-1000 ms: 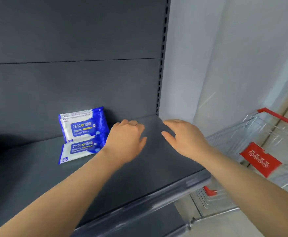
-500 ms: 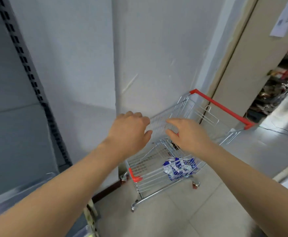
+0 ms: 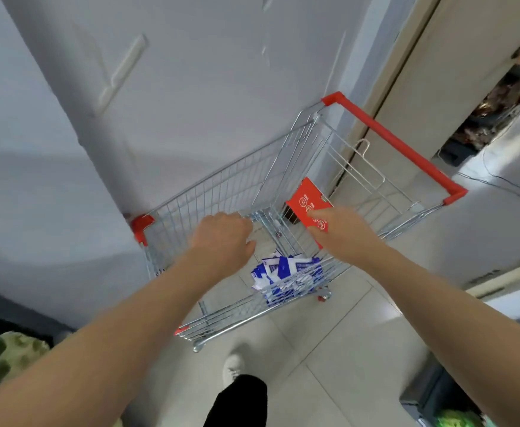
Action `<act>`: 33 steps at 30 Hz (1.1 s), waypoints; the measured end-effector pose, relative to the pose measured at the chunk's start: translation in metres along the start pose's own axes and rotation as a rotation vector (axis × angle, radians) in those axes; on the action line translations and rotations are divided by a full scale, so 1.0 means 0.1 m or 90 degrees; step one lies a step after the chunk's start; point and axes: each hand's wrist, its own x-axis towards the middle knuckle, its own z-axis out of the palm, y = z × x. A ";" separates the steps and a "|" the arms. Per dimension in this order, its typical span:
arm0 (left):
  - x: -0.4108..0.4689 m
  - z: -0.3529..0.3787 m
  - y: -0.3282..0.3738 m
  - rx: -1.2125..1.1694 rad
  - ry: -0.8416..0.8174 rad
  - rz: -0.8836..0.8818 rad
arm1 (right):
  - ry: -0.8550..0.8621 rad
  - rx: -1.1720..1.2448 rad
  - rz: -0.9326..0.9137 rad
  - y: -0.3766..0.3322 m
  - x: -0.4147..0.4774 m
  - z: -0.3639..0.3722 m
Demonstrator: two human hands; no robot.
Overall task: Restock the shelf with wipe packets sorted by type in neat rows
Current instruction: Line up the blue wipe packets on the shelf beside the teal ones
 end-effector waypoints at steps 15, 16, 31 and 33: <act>2.07 2.36 -0.07 -0.230 -0.240 -0.094 | -0.369 -0.030 -0.034 1.65 2.23 1.85; 2.13 2.54 -0.04 -0.249 -0.258 -0.110 | -0.398 -0.040 -0.042 1.73 2.32 1.99; 2.53 3.98 0.36 -0.547 -0.352 -0.321 | -0.490 -0.058 -0.066 2.48 2.91 3.26; 2.53 4.01 0.44 -0.550 -0.369 -0.319 | -0.450 -0.060 -0.049 2.51 3.00 3.21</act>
